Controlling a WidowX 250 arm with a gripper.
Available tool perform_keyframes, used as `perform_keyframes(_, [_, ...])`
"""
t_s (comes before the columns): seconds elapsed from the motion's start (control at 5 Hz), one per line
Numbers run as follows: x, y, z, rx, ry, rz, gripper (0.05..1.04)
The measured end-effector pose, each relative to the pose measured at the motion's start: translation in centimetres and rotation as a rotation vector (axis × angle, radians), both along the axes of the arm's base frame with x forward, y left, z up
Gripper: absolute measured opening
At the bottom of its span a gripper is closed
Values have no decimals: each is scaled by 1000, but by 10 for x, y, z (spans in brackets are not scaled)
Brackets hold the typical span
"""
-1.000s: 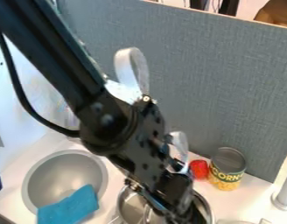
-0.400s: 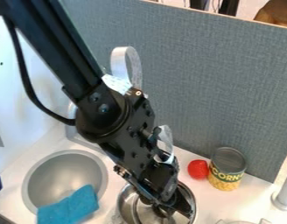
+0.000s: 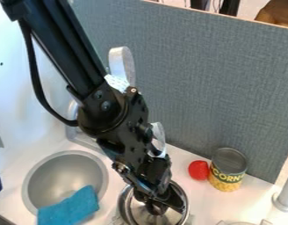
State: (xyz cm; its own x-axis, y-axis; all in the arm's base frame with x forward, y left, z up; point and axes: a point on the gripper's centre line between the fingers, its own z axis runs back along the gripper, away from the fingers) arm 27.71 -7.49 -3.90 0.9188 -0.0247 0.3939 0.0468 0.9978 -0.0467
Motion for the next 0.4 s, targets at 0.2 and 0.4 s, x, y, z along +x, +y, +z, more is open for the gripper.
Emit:
perform_keyframes(0.2, [1,6,0,-2,3,22,321])
perform_keyframes(0.4, [0,8,-1,1,12,20,321])
